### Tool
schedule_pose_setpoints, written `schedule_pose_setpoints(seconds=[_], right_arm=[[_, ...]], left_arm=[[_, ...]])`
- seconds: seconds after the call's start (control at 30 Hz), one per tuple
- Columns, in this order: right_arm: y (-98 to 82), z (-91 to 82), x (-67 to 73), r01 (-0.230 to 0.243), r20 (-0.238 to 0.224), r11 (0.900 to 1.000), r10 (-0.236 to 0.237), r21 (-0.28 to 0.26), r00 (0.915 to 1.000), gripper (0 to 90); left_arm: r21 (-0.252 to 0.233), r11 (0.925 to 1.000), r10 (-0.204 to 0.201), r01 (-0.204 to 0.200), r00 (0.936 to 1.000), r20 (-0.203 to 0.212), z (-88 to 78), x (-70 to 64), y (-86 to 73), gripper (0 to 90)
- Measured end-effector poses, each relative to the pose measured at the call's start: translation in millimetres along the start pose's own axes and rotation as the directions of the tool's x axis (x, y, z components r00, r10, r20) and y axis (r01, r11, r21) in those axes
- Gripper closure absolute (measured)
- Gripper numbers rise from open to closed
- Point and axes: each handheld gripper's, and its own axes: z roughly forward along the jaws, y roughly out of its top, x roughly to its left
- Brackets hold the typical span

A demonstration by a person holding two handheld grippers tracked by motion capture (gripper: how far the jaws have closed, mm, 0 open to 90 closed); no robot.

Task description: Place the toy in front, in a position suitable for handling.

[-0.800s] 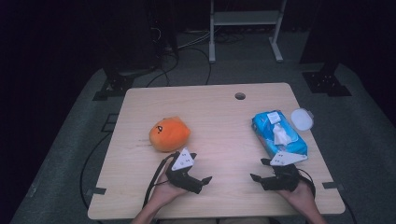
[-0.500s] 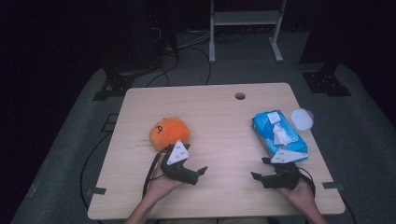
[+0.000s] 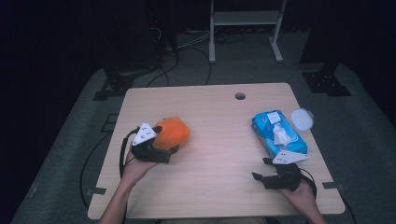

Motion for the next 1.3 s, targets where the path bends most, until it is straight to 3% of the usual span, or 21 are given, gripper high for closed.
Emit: schedule_pose_setpoints(seconds=[0.2, 0.3, 0.47, 0.53, 0.63, 0.83, 0.87, 0.97, 1.13, 1.3], right_arm=[[1.4, 2.2, 3.6, 0.009, -0.002, 1.0, -0.009, 0.007, 1.0, 25.2], [-0.1, 2.1, 4.7, 0.018, 0.001, 1.0, -0.018, 0.011, 0.9998, 25.2], [-0.7, 1.9, 3.6, 0.011, -0.002, 1.0, -0.011, 0.012, 0.9999, 25.2], [-0.9, 1.8, 3.7, 0.012, -0.003, 1.0, -0.012, 0.014, 0.9999, 25.2], [-0.1, -0.4, 4.1, 0.025, 0.003, 1.0, -0.025, 0.01, 0.9997, 25.2], [-0.7, 0.8, 3.0, 0.026, -0.003, 0.999, -0.026, 0.018, 0.9997, 25.5], [-0.5, 1.4, 4.0, 0.035, -0.004, 0.999, -0.035, 0.022, 0.9994, 25.8], [0.4, 2.1, 6.5, 0.038, -0.006, 0.999, -0.038, 0.019, 0.9992, 25.8], [0.9, 2.5, 8.0, 0.045, -0.007, 0.999, -0.044, 0.024, 0.999, 25.8], [1.7, 4.7, 11.2, 0.055, -0.013, 0.998, -0.054, 0.033, 0.9984, 25.8]], left_arm=[[0.019, 0.9995, -0.026, 0.026, 0.9992, -0.029, 4.7, 24.2, -6.9, 1.5], [0.022, 0.9983, -0.053, 0.054, 0.9984, -0.019, 9.7, 37.5, -10.5, 1.5], [0.041, 0.9976, -0.055, 0.056, 0.9983, -0.022, 18.4, 46.3, -10.6, 1.5], [0.053, 0.9956, -0.076, 0.077, 0.997, -0.01, 24.9, 51.3, -10.6, 1.5], [0.079, 0.9941, -0.072, 0.074, 0.9969, -0.032, 32.7, 54.4, -10.5, 1.5], [0.157, 0.9779, -0.137, 0.138, 0.9904, -0.019, 51.5, 64.8, -26.2, 1.5], [0.147, 0.975, -0.167, 0.167, 0.9859, -0.009, 54.0, 65.3, -31.0, 1.4], [0.135, 0.9724, -0.19, 0.19, 0.9816, -0.012, 55.9, 65.2, -35.0, 0.6], [0.148, 0.9768, -0.154, 0.155, 0.9879, -0.019, 57.3, 61.9, -34.2, 0.0], [0.176, 0.9754, -0.13, 0.132, 0.9913, -0.022, 59.4, 55.6, -34.6, 0.0]])
